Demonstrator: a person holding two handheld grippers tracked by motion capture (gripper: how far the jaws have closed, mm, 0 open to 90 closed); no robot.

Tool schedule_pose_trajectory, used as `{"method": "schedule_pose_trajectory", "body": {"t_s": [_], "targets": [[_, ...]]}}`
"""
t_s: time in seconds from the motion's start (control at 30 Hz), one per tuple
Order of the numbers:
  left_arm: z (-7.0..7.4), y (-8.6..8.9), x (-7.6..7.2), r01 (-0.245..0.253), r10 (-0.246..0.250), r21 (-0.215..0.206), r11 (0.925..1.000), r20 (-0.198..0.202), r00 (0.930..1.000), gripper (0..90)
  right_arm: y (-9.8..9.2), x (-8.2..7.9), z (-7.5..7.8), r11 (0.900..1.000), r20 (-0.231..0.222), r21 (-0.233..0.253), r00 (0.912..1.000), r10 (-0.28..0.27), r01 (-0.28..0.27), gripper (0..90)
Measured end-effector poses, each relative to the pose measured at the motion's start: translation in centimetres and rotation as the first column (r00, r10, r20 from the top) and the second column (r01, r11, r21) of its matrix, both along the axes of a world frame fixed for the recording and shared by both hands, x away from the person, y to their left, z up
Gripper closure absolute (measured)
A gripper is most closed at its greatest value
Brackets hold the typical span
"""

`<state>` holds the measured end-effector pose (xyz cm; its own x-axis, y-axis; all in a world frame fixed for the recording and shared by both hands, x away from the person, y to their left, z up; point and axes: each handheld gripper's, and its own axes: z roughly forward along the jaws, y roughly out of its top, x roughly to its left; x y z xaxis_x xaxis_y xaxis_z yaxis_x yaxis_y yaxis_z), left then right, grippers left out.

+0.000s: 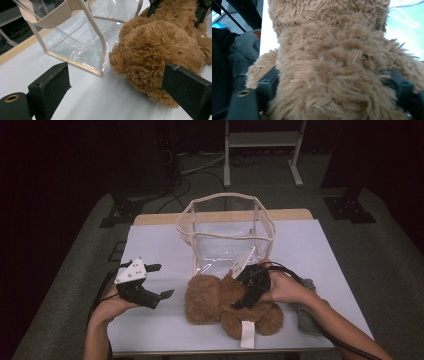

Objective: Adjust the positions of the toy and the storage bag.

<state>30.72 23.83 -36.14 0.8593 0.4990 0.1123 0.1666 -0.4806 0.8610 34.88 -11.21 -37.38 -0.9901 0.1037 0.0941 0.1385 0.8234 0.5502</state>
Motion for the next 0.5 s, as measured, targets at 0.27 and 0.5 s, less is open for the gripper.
{"method": "schedule_pose_trajectory", "body": {"t_s": [0.27, 0.5], "targets": [[-0.05, -0.08, 0.03, 0.004, -0.004, 0.002, 1.0, -0.002, 1.0, 7.3, -0.17, -0.05, 0.27, 1.0, 0.006, -0.01, 0.9999, -0.016, 0.016, 38.6], [-0.18, -0.03, 0.06, 0.002, -0.002, 0.008, 1.0, -0.004, 1.0, 7.3, -0.41, 0.09, 0.91, 1.0, -0.002, 0.007, 0.9998, -0.021, 0.021, 48.2]]}}
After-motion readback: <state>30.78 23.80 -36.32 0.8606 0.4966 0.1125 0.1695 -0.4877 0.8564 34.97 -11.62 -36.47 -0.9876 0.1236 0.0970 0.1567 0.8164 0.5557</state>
